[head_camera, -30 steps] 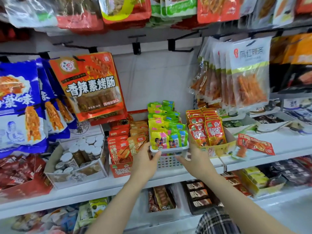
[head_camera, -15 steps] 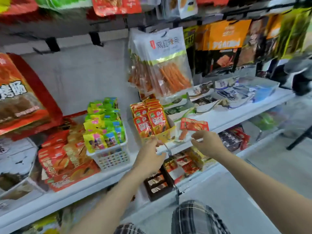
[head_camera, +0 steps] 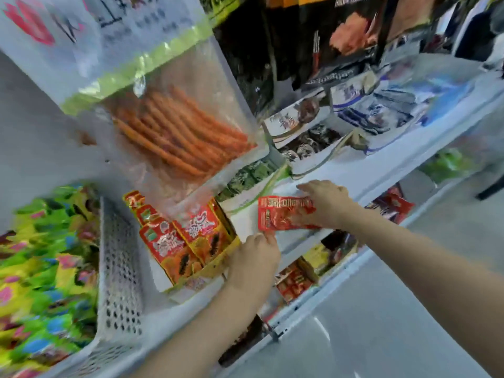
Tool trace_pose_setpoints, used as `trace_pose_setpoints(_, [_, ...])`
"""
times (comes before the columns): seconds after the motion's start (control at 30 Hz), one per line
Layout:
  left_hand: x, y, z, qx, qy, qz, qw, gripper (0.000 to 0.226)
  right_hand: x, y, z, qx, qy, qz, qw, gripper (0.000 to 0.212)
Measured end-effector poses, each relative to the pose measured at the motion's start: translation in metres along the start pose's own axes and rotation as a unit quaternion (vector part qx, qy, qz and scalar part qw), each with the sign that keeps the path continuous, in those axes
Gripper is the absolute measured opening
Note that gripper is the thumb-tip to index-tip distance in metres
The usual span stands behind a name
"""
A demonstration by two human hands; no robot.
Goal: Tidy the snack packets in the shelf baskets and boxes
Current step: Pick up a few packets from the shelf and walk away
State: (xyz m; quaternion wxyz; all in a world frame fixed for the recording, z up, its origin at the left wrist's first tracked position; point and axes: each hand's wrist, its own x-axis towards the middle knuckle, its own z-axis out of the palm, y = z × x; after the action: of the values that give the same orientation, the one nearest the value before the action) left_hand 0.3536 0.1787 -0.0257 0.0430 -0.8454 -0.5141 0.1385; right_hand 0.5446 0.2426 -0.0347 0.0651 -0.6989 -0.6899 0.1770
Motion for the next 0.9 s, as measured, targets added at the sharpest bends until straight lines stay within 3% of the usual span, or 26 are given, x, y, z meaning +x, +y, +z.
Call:
trace_pose_setpoints(0.17, [-0.016,-0.008,-0.013,-0.066,0.004,-0.006,0.998,0.069,-0.011,-0.004,-0.014,0.016,-0.053,0.035,0.998,0.054])
trace_pose_setpoints(0.23, [-0.025,-0.009,-0.022,-0.113,0.033,-0.029,0.993,0.054,-0.023,0.000,-0.026,0.096,-0.052,0.045,0.993,0.043])
trace_pose_setpoints(0.27, [-0.030,-0.009,-0.030,-0.186,0.070,-0.051,0.979,0.040,-0.032,0.005,-0.034,0.157,-0.045,0.067,0.984,0.038])
trace_pose_setpoints(0.3, [-0.035,-0.008,-0.038,-0.277,0.103,-0.093,0.951,0.025,-0.046,0.010,-0.043,0.232,-0.041,0.102,0.967,0.034])
trace_pose_setpoints(0.37, [-0.043,-0.003,-0.062,-0.479,0.123,-0.188,0.849,0.006,-0.078,0.021,-0.066,0.424,-0.037,0.163,0.890,0.035])
trace_pose_setpoints(0.4, [-0.046,0.003,-0.075,-0.590,0.099,-0.224,0.769,0.007,-0.096,0.024,-0.078,0.511,-0.043,0.173,0.841,0.040])
trace_pose_setpoints(0.47, [-0.050,0.020,-0.112,-0.775,0.012,-0.258,0.577,0.012,-0.128,0.026,-0.101,0.624,-0.077,0.176,0.757,0.051])
trace_pose_setpoints(0.5, [-0.052,0.029,-0.130,-0.820,-0.026,-0.259,0.510,0.017,-0.139,0.024,-0.111,0.660,-0.092,0.175,0.725,0.051])
trace_pose_setpoints(0.53, [-0.053,0.040,-0.148,-0.843,-0.050,-0.256,0.470,0.021,-0.148,0.021,-0.121,0.683,-0.098,0.177,0.702,0.048])
trace_pose_setpoints(0.63, [-0.062,0.064,-0.198,-0.869,-0.058,-0.246,0.426,0.024,-0.163,0.017,-0.156,0.703,-0.065,0.208,0.677,0.049])
trace_pose_setpoints(0.7, [-0.070,0.070,-0.227,-0.869,-0.046,-0.263,0.416,0.021,-0.169,0.020,-0.184,0.695,-0.060,0.213,0.684,0.055])
trace_pose_setpoints(0.83, [-0.083,0.056,-0.280,-0.884,-0.020,-0.280,0.374,0.016,-0.179,0.024,-0.238,0.698,-0.102,0.181,0.685,0.042])
trace_pose_setpoints(0.9, [-0.090,0.044,-0.305,-0.886,0.018,-0.290,0.361,0.014,-0.186,0.015,-0.260,0.694,-0.108,0.158,0.695,0.046])
